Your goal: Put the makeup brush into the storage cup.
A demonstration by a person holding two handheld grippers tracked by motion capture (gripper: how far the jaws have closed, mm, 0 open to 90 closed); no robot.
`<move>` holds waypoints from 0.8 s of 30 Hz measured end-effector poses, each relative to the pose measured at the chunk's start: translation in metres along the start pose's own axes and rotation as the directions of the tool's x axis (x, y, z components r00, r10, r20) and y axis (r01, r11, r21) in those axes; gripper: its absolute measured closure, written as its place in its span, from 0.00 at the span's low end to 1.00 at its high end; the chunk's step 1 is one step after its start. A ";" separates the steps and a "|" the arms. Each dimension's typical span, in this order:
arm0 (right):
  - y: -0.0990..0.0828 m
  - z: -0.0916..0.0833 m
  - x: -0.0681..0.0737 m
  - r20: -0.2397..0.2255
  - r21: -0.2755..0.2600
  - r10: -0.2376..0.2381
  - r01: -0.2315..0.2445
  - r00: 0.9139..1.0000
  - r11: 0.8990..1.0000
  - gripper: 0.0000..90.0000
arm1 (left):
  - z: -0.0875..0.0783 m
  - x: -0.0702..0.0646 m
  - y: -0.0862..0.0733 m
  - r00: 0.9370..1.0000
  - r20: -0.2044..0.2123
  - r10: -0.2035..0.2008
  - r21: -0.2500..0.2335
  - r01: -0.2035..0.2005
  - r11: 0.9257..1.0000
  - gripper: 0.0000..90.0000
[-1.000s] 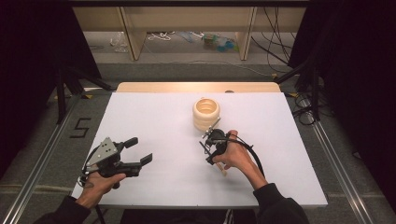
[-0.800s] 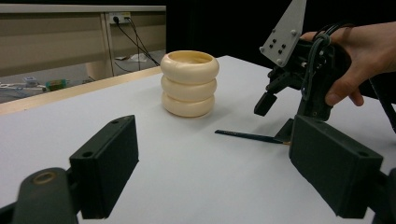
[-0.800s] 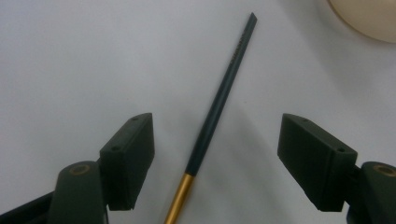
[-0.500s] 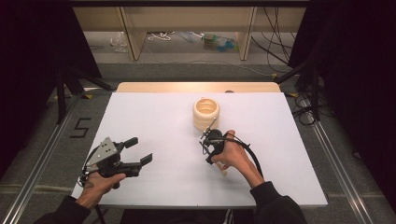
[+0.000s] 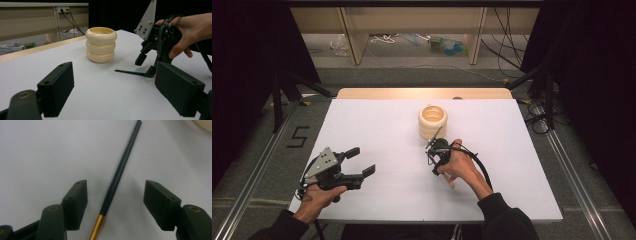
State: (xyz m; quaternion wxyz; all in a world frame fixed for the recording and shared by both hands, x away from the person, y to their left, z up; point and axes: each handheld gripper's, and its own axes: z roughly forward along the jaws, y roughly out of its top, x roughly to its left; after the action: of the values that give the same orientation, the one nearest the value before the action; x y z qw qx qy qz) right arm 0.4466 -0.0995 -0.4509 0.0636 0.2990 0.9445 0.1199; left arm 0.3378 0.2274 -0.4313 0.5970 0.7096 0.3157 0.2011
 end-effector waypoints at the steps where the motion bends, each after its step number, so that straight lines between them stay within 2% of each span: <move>1: 0.001 0.000 0.000 -0.003 0.012 0.006 -0.005 1.000 1.000 0.42 | 0.000 0.000 0.000 1.000 0.000 0.000 0.000 0.000 1.000 0.17; 7: 0.002 0.002 0.000 -0.011 0.033 0.011 -0.011 1.000 0.999 0.46 | 0.000 0.000 0.000 1.000 0.001 -0.001 0.000 0.001 1.000 0.17; 9: 0.002 0.002 -0.001 -0.020 0.042 -0.001 0.002 1.000 0.999 0.48 | 0.000 0.000 0.000 1.000 0.001 0.000 0.000 0.000 1.000 0.17; 17: 0.002 0.005 -0.002 -0.034 0.045 0.004 -0.002 0.999 0.999 0.54 | 0.000 0.000 0.000 1.000 0.001 -0.001 0.000 0.001 1.000 0.17; 24: 0.003 0.006 -0.002 -0.047 0.061 0.023 -0.020 0.999 0.998 0.59 | 0.000 0.000 0.000 1.000 0.001 0.000 0.000 0.000 1.000 0.17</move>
State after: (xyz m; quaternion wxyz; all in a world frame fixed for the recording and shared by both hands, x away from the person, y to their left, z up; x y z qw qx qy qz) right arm 0.4511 -0.0969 -0.4556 0.0308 0.3079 0.9458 0.0990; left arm 0.3378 0.2273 -0.4312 0.5974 0.7096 0.3154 0.2006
